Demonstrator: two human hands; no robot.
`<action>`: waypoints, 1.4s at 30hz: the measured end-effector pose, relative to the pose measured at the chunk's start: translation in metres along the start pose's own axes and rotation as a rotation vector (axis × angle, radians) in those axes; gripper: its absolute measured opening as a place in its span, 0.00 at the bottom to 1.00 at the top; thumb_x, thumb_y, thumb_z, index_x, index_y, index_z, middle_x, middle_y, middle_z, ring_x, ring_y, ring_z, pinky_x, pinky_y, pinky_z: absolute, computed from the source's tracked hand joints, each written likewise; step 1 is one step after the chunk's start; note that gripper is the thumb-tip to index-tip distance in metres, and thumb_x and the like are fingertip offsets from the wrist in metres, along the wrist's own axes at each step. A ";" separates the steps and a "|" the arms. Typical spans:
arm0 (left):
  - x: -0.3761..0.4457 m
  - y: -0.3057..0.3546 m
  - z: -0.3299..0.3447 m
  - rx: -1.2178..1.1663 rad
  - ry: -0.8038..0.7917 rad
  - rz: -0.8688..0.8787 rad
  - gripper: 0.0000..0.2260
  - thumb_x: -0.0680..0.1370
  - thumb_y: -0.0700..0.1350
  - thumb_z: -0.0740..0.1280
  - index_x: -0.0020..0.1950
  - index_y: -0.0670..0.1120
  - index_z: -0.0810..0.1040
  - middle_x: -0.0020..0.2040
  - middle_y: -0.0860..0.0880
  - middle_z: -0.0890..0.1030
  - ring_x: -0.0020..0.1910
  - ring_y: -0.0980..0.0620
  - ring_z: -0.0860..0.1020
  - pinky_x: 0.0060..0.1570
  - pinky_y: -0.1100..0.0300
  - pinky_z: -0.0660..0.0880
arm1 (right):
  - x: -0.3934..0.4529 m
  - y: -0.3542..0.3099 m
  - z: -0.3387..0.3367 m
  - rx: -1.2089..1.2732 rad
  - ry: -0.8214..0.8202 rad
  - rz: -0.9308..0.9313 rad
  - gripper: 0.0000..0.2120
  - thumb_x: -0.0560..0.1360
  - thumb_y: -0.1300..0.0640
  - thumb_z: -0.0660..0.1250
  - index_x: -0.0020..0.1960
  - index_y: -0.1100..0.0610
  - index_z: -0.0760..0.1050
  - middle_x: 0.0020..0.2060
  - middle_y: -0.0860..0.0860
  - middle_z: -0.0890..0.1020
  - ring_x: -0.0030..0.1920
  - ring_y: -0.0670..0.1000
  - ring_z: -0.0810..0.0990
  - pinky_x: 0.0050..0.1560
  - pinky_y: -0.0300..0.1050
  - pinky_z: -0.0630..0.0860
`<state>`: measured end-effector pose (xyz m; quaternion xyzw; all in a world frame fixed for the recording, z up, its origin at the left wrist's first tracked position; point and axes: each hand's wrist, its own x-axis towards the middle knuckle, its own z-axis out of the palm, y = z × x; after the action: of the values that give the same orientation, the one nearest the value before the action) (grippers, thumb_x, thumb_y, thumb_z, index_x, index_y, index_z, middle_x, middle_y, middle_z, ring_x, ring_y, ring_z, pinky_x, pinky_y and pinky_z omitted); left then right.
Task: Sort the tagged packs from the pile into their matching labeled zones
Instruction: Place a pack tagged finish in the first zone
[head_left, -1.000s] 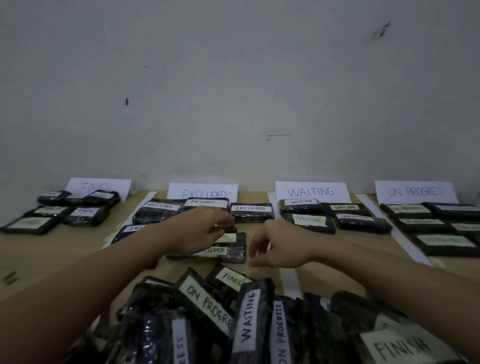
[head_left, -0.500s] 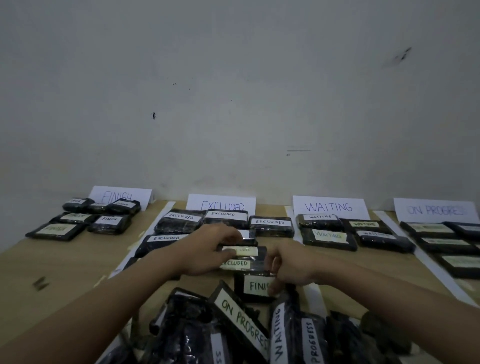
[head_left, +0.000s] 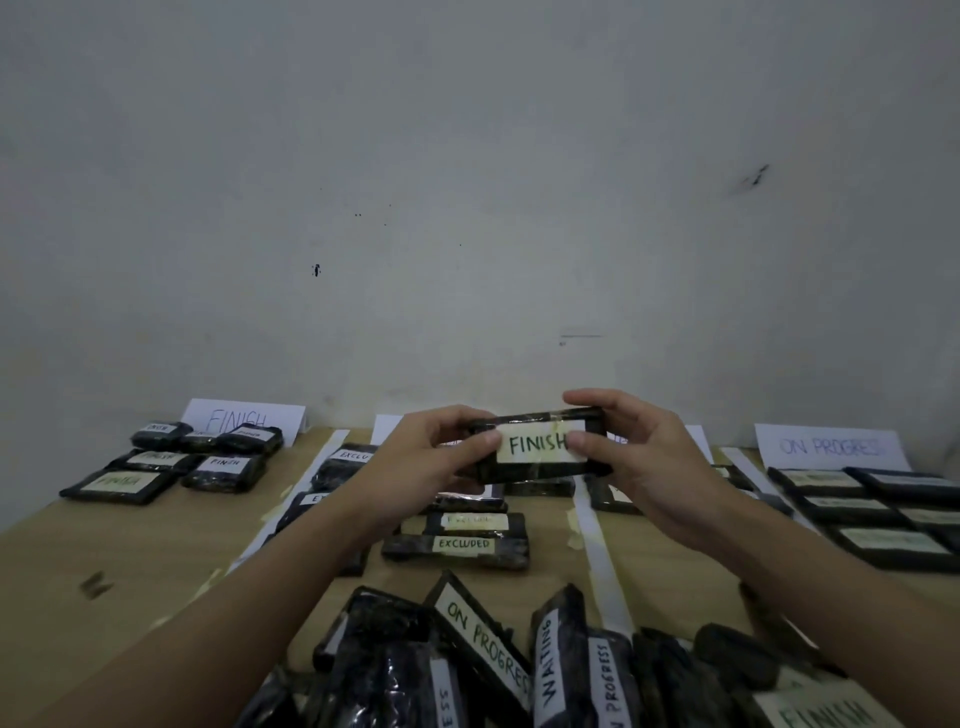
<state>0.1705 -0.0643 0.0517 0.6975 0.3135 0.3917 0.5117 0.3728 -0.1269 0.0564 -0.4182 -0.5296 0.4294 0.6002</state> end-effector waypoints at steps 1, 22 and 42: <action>-0.002 0.003 0.001 -0.005 0.005 0.005 0.06 0.76 0.42 0.66 0.51 0.46 0.79 0.50 0.43 0.82 0.48 0.46 0.82 0.51 0.49 0.79 | -0.002 -0.003 0.001 0.017 -0.007 -0.003 0.15 0.71 0.70 0.67 0.54 0.57 0.78 0.50 0.57 0.81 0.47 0.55 0.83 0.40 0.41 0.80; -0.074 -0.005 -0.131 1.189 0.066 0.021 0.23 0.77 0.61 0.57 0.67 0.50 0.67 0.61 0.52 0.76 0.58 0.52 0.75 0.57 0.55 0.72 | 0.037 0.028 0.118 -1.538 -0.326 -0.680 0.25 0.69 0.51 0.71 0.64 0.57 0.71 0.58 0.54 0.75 0.58 0.56 0.75 0.47 0.49 0.78; -0.173 -0.164 -0.318 1.246 0.098 -0.327 0.40 0.66 0.66 0.32 0.76 0.55 0.52 0.76 0.57 0.52 0.75 0.60 0.49 0.71 0.60 0.46 | 0.157 0.168 0.360 -1.567 -0.632 -0.305 0.20 0.75 0.47 0.65 0.62 0.57 0.71 0.59 0.55 0.74 0.57 0.54 0.74 0.55 0.48 0.73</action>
<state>-0.1971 -0.0141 -0.0906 0.7885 0.6072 0.0846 0.0488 0.0134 0.0879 -0.0289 -0.4972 -0.8661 -0.0492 0.0138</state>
